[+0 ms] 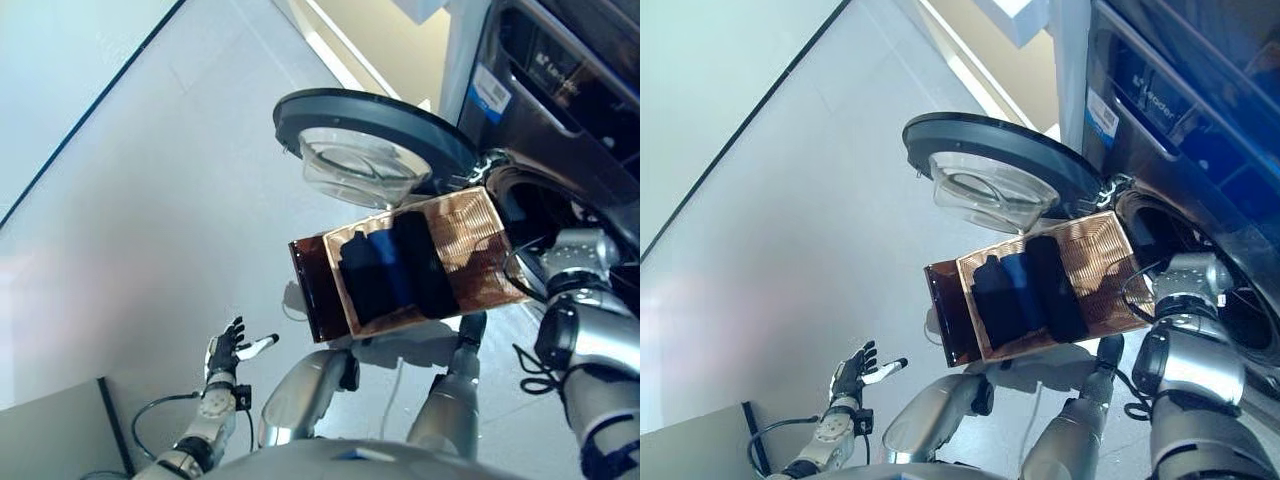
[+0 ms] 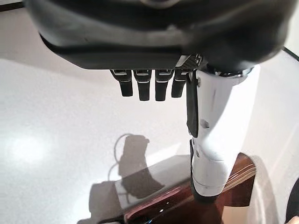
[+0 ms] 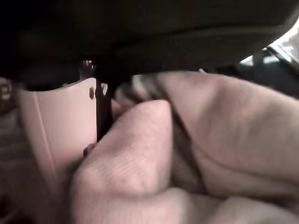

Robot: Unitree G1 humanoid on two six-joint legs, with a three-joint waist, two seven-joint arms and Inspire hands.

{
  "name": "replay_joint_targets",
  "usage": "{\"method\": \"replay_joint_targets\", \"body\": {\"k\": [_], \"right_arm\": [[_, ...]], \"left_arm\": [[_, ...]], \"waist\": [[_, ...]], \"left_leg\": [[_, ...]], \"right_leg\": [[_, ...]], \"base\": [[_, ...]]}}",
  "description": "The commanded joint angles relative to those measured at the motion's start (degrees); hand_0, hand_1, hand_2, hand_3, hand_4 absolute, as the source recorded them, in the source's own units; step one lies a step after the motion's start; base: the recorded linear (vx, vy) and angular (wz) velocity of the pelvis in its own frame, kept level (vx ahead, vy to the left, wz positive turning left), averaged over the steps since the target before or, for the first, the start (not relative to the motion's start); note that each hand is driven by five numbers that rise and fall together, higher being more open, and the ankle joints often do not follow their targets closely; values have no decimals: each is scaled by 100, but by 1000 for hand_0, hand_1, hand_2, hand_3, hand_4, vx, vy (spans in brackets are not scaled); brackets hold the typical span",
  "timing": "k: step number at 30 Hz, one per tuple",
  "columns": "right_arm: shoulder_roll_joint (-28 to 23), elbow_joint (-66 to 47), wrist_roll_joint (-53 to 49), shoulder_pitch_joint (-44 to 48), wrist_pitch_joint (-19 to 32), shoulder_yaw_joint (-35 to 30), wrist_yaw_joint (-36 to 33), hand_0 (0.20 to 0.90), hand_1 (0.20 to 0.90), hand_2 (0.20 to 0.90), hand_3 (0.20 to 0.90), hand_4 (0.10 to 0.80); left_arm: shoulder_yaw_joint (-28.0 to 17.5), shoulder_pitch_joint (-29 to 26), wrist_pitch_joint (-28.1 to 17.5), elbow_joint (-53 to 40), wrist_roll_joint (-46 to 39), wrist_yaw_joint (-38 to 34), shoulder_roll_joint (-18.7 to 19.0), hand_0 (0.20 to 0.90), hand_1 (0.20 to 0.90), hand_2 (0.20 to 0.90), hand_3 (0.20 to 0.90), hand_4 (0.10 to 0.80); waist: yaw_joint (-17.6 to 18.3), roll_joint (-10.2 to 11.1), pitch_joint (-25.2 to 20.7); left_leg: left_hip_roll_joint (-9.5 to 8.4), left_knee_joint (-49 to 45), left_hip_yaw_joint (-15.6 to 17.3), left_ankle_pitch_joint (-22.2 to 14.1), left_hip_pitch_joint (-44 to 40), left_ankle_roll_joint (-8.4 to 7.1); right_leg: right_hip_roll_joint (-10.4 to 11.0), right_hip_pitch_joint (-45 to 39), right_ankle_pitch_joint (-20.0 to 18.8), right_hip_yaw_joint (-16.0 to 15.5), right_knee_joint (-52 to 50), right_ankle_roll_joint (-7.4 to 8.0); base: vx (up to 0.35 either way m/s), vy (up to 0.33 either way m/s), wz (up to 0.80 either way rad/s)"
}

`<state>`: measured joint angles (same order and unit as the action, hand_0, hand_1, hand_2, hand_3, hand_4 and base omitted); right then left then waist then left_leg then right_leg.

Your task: Pick up the clothes and place them into the washing machine

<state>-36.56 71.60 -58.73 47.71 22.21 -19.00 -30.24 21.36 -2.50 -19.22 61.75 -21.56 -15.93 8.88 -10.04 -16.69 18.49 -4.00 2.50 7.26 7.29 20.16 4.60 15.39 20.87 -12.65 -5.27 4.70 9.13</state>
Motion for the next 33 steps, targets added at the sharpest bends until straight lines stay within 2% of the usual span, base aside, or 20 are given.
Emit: {"method": "replay_joint_targets", "body": {"k": [1, 17, 24, 25, 26, 27, 30, 31, 33], "right_arm": [[-903, -355, 346, 912, 359, 614, 429, 900, 900, 900, 900, 800], [-344, 9, 192, 552, 229, 539, 747, 900, 900, 900, 900, 800], [167, 351, 1020, 224, -330, 1107, 887, 900, 900, 900, 900, 800], [325, 476, 1212, 175, -500, 1312, 946, 900, 900, 900, 900, 800], [332, 472, 1210, 175, -501, 1314, 946, 900, 900, 900, 900, 800], [586, 552, 1595, 96, -711, 1616, 1003, 900, 900, 900, 900, 800], [682, 508, 1570, 70, -716, 1641, 1020, 900, 900, 900, 900, 800], [965, 654, 1859, -1, -915, 1912, 1118, 900, 900, 900, 900, 800], [1053, 615, 1959, -3, -953, 2033, 1169, 900, 900, 900, 900, 800]], "left_arm": [[-15, 93, -129, 135, -62, -86, 286, 900, 900, 900, 900, 800], [-135, 100, -97, 421, -163, 3, 198, 900, 900, 900, 900, 800], [-173, 59, -61, 614, -17, -10, 206, 900, 900, 900, 900, 800], [-198, -4, -8, 656, 69, 3, 223, 900, 900, 900, 900, 800], [-205, -4, -8, 658, 71, 2, 225, 900, 900, 900, 900, 800], [-260, -27, 22, 692, 72, 29, 249, 900, 900, 900, 900, 800], [-280, -47, 21, 714, 94, 8, 257, 900, 900, 900, 900, 800], [-360, -104, 62, 738, 107, 20, 296, 900, 900, 900, 900, 800], [-390, -107, 52, 707, 91, 38, 310, 900, 900, 900, 900, 800]], "waist": [[-156, 108, -274], [-74, 217, -234], [-19, 424, -129], [-10, 515, -107], [-4, 520, -106], [14, 650, -61], [25, 692, -52], [5, 842, -5], [3, 896, 18]], "left_leg": [[226, -50, -557, 82, 226, -758], [228, -76, -568, 31, 127, -761], [237, -194, -574, 6, 126, -748], [253, -230, -576, 3, 145, -742], [252, -235, -576, 2, 148, -742], [277, -291, -580, -40, 136, -741], [285, -327, -583, -18, 180, -732], [304, -370, -605, -22, 194, -728], [314, -378, -618, -22, 184, -731]], "right_leg": [[-5, -62, 873, 47, -872, -112], [-20, -207, 870, -1, -814, -136], [-46, -280, 831, -20, -832, -161], [-63, -291, 798, -22, -821, -172], [-63, -292, 795, -23, -817, -172], [-81, -334, 808, -42, -831, -178], [-93, -318, 765, -51, -816, -187], [-116, -359, 734, -87, -810, -195], [-122, -392, 725, -111, -798, -194]], "base": [[49, -14, -1], [-2, 2, 0], [-20, -8, 4], [-40, -12, -8], [-30, -42, -9], [-25, -24, -4], [-22, -24, 3], [-26, -31, 5], [-29, -35, 4]]}}
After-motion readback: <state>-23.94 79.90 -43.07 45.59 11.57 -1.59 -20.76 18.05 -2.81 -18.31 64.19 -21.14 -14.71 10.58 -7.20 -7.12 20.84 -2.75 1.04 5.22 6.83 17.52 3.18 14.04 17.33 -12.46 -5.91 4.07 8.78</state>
